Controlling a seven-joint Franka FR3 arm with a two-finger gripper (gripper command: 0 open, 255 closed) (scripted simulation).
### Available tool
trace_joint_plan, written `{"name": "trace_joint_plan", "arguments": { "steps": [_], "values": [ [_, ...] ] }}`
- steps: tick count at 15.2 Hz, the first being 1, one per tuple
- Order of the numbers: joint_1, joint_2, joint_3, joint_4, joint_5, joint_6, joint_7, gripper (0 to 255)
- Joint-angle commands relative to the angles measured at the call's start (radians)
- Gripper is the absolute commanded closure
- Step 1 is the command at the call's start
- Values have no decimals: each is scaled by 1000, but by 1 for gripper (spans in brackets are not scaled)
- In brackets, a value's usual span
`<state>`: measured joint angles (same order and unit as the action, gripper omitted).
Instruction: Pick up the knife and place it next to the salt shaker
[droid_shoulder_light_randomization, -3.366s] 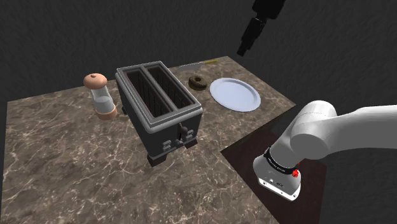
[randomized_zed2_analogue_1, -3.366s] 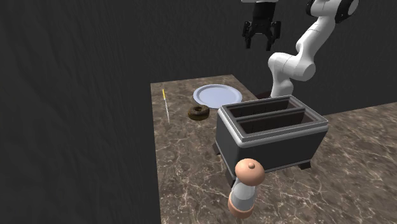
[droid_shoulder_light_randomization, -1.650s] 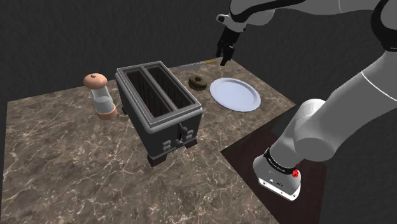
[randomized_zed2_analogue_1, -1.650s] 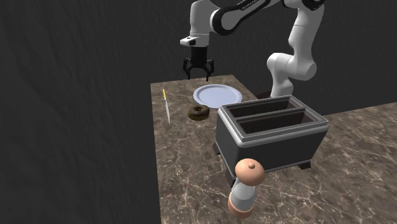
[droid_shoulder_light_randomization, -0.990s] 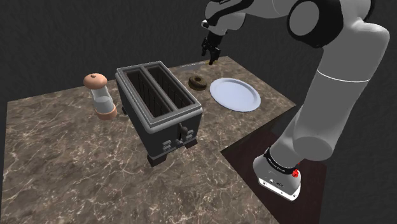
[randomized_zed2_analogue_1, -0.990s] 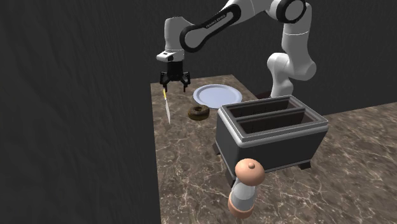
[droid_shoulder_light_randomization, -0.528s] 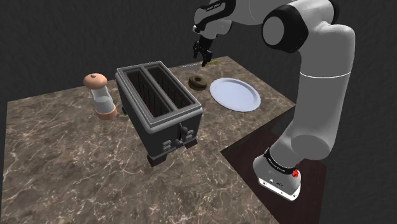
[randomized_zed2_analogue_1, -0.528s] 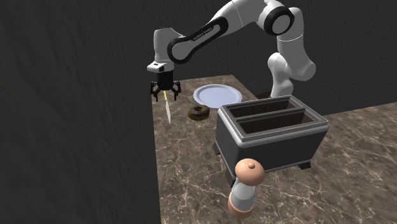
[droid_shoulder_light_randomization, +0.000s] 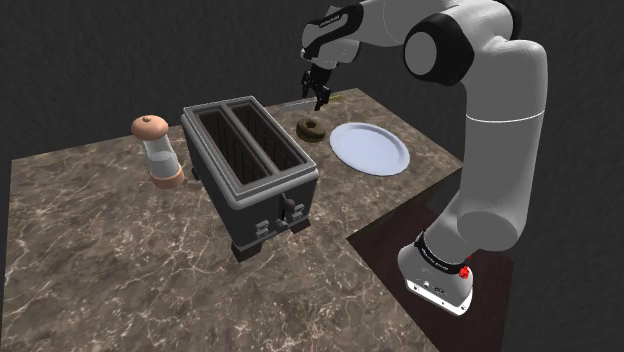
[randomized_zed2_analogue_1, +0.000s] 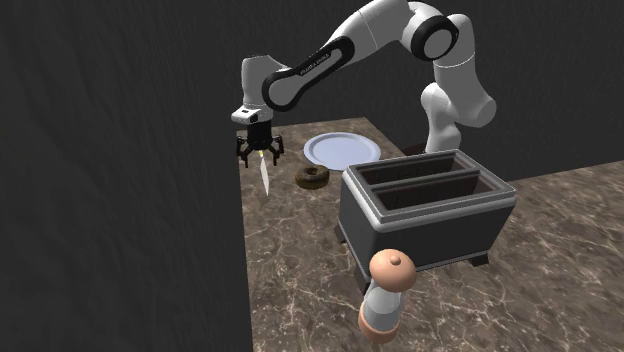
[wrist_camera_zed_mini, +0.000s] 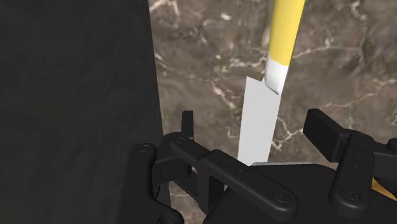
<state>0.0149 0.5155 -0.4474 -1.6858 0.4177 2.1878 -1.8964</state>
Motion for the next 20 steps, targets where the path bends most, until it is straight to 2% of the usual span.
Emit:
{"name": "trace_joint_plan", "arguments": {
  "steps": [1,4,5,14,20],
  "values": [
    [0,1,0,0,0,1,0,0],
    [0,0,0,0,0,1,0,0],
    [0,0,0,0,0,1,0,255],
    [0,1,0,0,1,1,0,255],
    [7,-37,-14,27,-26,-58,22,255]
  ]
}}
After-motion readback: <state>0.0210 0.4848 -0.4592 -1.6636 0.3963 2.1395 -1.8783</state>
